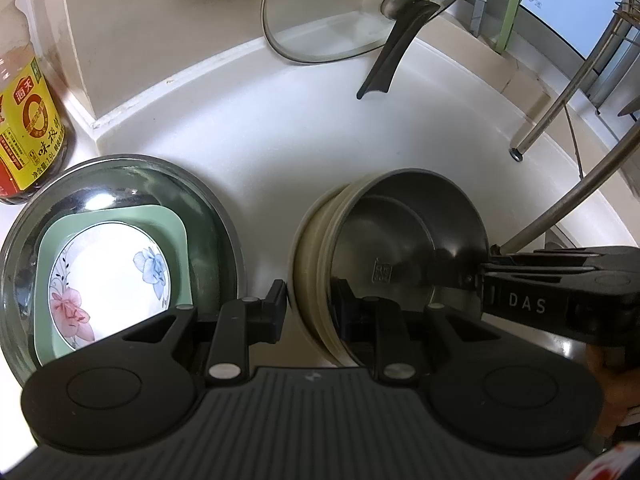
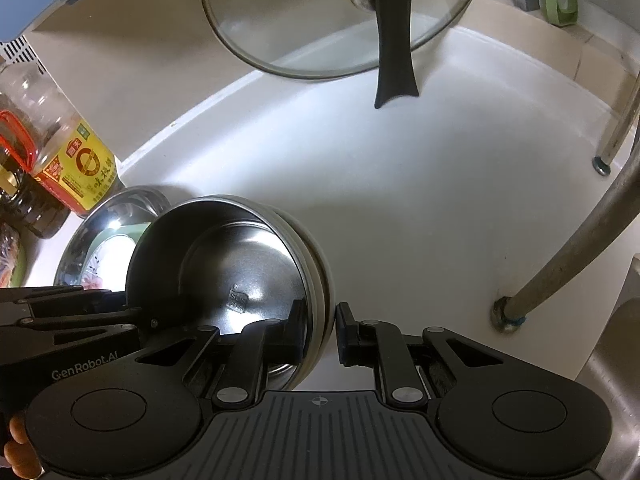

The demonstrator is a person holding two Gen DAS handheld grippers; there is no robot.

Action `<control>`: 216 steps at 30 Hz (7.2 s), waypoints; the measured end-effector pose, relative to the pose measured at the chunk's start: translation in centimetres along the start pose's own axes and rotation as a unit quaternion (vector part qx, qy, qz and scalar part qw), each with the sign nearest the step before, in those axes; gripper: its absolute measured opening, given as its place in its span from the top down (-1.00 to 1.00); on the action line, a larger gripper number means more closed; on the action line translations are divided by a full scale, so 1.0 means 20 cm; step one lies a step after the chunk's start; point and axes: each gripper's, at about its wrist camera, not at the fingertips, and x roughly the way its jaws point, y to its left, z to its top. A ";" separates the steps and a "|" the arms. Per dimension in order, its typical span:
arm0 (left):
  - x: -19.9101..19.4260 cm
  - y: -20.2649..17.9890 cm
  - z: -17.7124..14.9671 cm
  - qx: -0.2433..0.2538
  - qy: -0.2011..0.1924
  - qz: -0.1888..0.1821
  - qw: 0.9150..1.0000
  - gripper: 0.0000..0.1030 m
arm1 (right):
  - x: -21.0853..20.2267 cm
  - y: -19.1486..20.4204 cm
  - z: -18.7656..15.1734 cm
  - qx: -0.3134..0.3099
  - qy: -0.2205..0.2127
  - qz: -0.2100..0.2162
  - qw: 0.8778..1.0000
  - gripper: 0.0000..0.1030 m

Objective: Organize plates and bowls

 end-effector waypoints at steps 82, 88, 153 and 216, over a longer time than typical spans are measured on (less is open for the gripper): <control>-0.30 0.74 -0.05 -0.140 -0.025 0.095 0.985 0.49 | 0.36 0.84 0.18 -0.169 0.026 0.085 0.982 0.70; -0.33 0.72 -0.03 -0.100 -0.054 0.126 0.986 0.51 | 0.35 0.84 0.18 -0.188 -0.007 0.087 0.978 0.71; -0.63 0.50 -0.21 -0.035 -0.151 0.140 0.978 0.55 | -0.13 0.71 -0.11 -0.128 -0.095 0.136 0.978 -0.14; -1.04 0.18 -1.40 -0.017 -0.114 0.119 0.986 0.24 | -0.61 0.69 -1.39 -0.075 -0.096 0.067 0.990 -0.14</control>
